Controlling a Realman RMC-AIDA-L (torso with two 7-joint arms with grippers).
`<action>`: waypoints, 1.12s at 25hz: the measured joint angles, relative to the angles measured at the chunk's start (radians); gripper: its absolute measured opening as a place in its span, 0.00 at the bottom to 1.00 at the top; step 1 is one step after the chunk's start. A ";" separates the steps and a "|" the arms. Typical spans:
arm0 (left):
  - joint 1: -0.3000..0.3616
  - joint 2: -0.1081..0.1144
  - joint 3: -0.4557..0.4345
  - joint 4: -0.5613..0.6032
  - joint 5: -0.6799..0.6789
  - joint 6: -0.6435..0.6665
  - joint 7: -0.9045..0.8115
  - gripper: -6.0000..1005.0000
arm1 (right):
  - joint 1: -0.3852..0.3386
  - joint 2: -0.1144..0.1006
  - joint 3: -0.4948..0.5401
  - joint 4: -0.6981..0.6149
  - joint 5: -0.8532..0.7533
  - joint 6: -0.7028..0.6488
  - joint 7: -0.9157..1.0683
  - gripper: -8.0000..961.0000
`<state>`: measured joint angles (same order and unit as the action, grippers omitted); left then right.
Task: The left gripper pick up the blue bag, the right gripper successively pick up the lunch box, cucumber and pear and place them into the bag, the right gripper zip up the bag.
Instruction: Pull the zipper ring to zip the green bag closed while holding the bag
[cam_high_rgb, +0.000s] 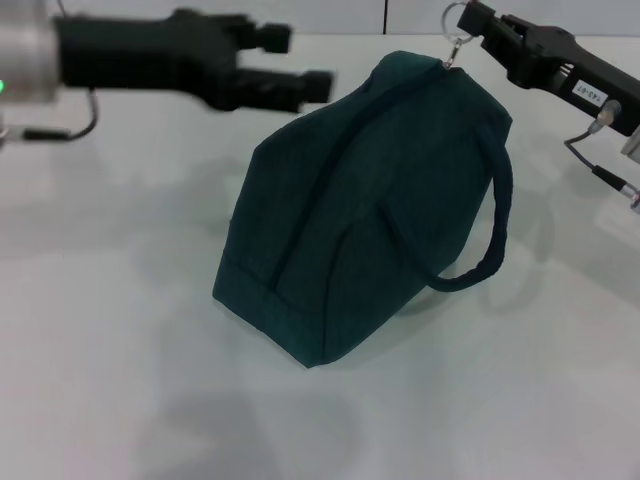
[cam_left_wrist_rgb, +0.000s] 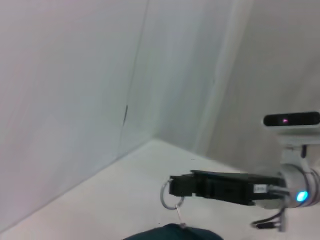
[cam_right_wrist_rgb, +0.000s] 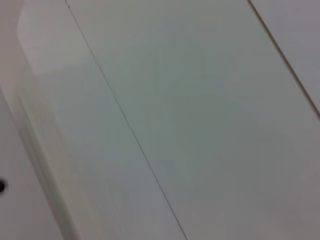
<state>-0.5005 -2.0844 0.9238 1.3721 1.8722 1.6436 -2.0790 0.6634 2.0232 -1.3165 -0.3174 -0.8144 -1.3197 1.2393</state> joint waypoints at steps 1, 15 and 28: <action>-0.019 0.000 0.046 0.051 0.039 -0.024 -0.077 0.81 | 0.000 0.000 0.000 0.002 0.000 0.000 0.000 0.04; -0.192 -0.002 0.468 0.241 0.467 -0.134 -0.582 0.88 | 0.004 0.000 -0.003 0.001 0.000 0.011 -0.001 0.04; -0.138 -0.002 0.495 0.245 0.454 -0.202 -0.471 0.61 | 0.004 0.000 -0.003 0.004 0.000 0.011 -0.001 0.04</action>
<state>-0.6384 -2.0865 1.4186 1.6170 2.3265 1.4418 -2.5501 0.6673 2.0232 -1.3190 -0.3129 -0.8145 -1.3084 1.2378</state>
